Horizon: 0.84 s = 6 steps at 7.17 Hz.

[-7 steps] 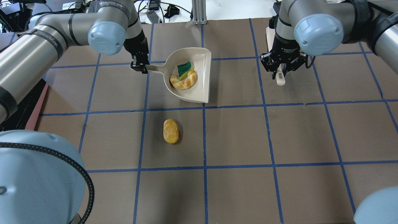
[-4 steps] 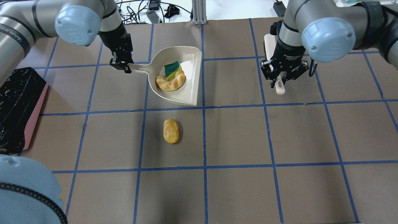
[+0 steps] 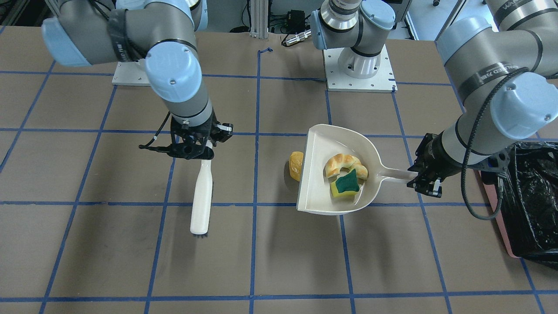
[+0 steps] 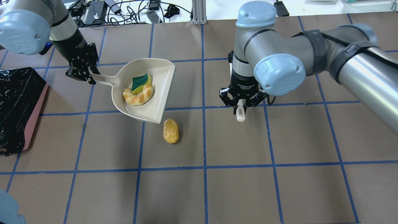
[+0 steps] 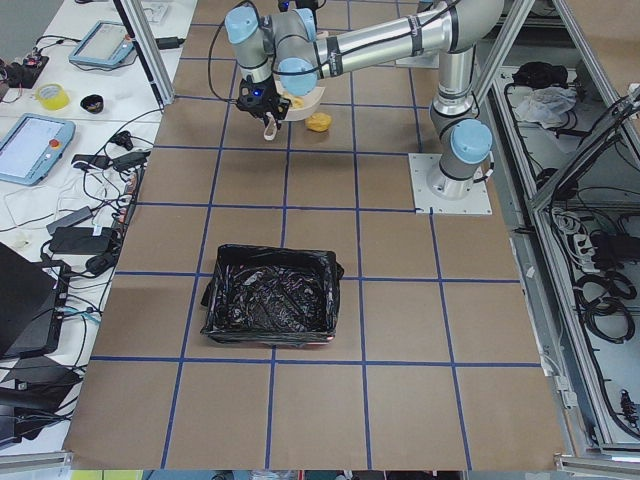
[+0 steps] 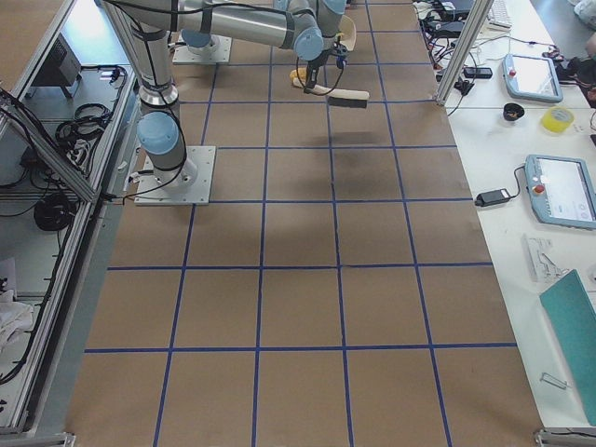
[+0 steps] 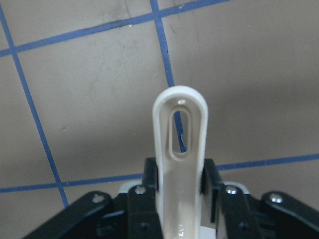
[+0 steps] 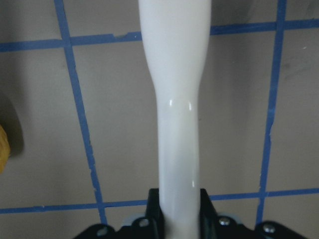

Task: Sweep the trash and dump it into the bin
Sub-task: 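Move the dustpan toward the yellow potato with the left gripper while the brush follows, then sweep the yellow potato into the dustpan with the right gripper's brush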

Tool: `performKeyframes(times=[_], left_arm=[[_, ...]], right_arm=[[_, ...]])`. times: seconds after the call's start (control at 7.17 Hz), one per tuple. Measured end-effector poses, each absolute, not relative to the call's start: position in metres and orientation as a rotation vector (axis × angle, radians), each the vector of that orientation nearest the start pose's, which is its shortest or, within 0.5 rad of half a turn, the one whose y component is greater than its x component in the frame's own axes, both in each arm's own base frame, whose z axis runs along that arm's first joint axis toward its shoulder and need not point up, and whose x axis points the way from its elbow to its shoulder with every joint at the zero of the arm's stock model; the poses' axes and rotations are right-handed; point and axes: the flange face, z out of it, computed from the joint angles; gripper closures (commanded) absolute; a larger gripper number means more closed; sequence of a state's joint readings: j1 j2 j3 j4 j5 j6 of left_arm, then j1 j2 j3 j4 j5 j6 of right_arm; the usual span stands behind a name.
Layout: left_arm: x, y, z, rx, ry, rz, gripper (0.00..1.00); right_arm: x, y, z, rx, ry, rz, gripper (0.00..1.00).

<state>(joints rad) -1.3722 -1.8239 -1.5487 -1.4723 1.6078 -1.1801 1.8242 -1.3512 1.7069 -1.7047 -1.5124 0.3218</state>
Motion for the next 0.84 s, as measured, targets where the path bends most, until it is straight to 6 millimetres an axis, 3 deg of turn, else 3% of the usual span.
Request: performKeyframes(times=[0.14, 0.42, 0.84], left_arm=[[0.002, -0.575, 0.361, -1.922, 2.325, 0.128, 1.0], [0.019, -0.553, 0.323, -1.936, 2.262, 0.003, 1.0], [0.023, -0.537, 0.281, -2.054, 2.13, -0.112, 1.0]], right_arm=[[0.29, -0.472, 0.307, 0.143, 3.138, 0.406, 1.0], [0.32, -0.454, 0.295, 0.153, 3.153, 0.42, 1.0], [0.362, -0.415, 0.268, 0.084, 3.17, 0.382, 1.0]])
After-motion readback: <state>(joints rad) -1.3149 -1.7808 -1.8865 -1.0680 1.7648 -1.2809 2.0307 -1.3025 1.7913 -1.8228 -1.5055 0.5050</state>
